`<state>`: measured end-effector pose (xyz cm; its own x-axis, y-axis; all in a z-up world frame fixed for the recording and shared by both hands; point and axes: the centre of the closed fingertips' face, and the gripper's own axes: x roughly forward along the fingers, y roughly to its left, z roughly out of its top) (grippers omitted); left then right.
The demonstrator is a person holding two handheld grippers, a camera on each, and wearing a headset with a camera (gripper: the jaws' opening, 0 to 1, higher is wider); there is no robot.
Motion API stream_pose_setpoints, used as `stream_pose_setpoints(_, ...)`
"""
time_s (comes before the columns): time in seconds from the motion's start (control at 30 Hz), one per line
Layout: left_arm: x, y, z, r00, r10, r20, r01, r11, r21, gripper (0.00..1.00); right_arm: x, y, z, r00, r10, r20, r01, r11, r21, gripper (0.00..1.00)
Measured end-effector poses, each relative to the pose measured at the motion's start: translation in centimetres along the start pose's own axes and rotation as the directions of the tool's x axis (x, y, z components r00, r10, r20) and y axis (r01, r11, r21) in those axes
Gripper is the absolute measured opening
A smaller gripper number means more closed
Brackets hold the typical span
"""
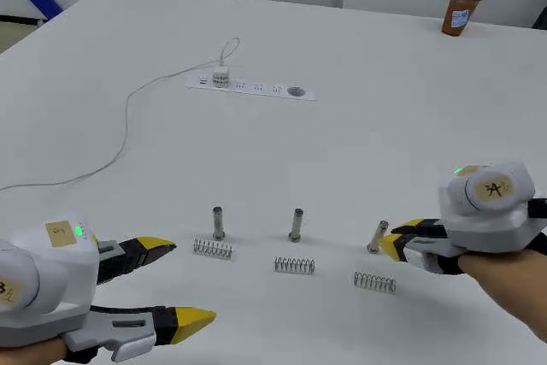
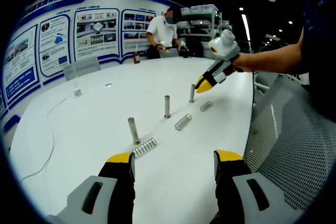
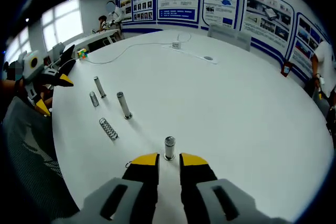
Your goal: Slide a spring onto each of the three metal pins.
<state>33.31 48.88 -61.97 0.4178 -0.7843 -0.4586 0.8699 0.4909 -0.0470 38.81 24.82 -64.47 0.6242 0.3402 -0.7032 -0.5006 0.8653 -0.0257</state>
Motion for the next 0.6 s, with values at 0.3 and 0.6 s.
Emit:
stream_pose_setpoints(0.3, 0.1, 0.0, 0.1, 1.0000, -0.007, 0.000, 0.007, 1.000, 0.003, 0.62, -0.7, 1.8, -1.1, 0.9961, 0.076, -0.045, -0.079, 0.995, -0.054, 0.16)
stream_pose_setpoints(0.6, 0.4, -0.3, 0.0, 0.9998, -0.019, -0.005, 0.019, 1.000, 0.007, 0.62, -0.3, 4.4, -2.1, 0.9797, 0.159, -0.122, -0.177, 0.971, -0.162, 0.16)
